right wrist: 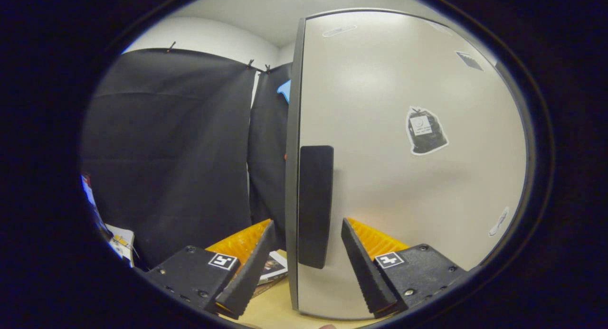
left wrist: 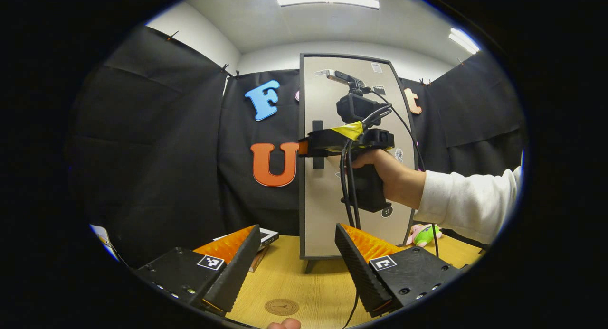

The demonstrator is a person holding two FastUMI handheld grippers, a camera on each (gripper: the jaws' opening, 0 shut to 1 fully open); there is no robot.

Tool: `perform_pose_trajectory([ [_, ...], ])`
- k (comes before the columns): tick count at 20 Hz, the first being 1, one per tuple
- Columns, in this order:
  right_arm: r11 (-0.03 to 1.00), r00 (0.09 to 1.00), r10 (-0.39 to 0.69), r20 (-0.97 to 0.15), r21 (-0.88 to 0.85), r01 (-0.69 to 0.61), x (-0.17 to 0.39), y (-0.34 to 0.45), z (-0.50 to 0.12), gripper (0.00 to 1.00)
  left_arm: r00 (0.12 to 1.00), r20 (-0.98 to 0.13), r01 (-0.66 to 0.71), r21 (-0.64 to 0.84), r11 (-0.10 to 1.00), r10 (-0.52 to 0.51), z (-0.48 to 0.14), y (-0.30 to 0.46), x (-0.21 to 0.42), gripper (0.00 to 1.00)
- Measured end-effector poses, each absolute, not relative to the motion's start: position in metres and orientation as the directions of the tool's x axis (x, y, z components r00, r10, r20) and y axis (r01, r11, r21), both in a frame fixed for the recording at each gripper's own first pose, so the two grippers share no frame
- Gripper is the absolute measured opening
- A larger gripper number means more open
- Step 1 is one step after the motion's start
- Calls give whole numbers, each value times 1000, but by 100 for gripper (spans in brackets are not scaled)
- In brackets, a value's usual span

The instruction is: Open the cabinet door with the right hand, grasp the bottle in the cabinet with the left hand and place it on the coaster, then close the cabinet door with the right hand.

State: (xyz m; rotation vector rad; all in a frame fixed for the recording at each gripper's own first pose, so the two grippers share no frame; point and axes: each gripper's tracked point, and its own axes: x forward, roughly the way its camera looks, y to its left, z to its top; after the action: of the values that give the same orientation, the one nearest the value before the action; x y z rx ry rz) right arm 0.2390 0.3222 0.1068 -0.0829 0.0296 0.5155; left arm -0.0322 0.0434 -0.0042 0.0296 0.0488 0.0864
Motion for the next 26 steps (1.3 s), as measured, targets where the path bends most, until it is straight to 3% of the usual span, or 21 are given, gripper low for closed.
perform_pose_trajectory([
  [4,885,890,455,-41,-94,-457,247,324,108,67,995,-46,-92,26,995,93,-5,47,-29,95],
  [6,900,903,428,-33,-83,-429,248,321,109,53,994,-44,-95,24,995,96,-5,50,-29,95],
  [7,903,906,423,-30,-69,-424,249,318,111,41,994,-44,-96,22,995,97,-4,51,-28,95],
  [12,896,897,439,-49,-55,-441,249,319,108,20,994,-59,-94,13,995,94,-8,52,-28,95],
  [16,888,890,452,-62,-59,-455,246,318,108,16,994,-55,-93,14,996,94,-7,55,-28,95],
  [26,845,846,530,-60,-46,-532,202,311,113,16,994,-50,-101,12,995,101,-4,58,-37,95],
])
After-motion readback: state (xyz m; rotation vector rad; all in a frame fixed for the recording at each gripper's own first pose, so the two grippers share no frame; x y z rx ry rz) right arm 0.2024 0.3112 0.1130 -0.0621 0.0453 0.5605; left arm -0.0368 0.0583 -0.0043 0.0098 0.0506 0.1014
